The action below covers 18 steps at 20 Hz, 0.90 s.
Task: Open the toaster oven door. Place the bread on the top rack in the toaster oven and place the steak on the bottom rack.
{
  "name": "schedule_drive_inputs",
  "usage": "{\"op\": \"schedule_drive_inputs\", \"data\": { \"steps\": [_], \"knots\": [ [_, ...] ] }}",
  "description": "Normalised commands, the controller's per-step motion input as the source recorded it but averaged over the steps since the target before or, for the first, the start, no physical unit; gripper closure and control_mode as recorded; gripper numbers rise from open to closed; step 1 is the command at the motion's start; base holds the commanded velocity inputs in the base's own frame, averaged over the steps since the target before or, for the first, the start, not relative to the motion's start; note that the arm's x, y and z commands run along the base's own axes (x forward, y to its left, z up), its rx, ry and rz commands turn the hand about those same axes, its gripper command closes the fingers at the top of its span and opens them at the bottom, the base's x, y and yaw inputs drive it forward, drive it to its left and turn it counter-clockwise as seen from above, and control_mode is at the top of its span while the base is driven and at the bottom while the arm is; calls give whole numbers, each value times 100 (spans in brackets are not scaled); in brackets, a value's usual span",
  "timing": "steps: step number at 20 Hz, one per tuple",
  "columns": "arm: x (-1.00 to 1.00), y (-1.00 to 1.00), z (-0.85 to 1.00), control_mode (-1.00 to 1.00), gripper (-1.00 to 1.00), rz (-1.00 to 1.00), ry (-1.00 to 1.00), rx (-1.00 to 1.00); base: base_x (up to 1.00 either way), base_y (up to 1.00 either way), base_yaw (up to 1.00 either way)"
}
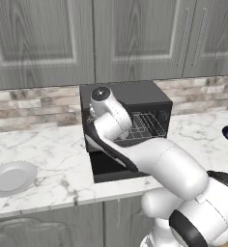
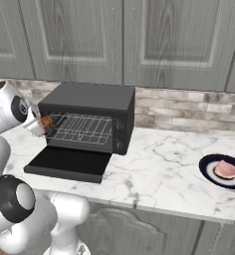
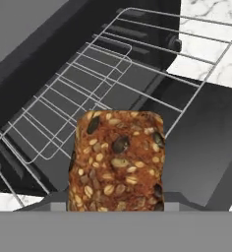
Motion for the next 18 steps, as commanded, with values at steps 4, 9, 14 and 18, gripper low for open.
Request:
{"op": "schedule_drive_inputs", "data": {
  "steps": [4,9,14,18],
  "knots": [
    [57,-26,-3,-100,100,-10,0,8,0,0,0],
    [29,-16,-16,-100,100,-12,1,8,0,0,0],
    [35,-7,-38,-100,100,-12,0,8,0,0,0],
    [39,-2,-20,-100,100,-8,0,9,0,0,0]
  ]
}}
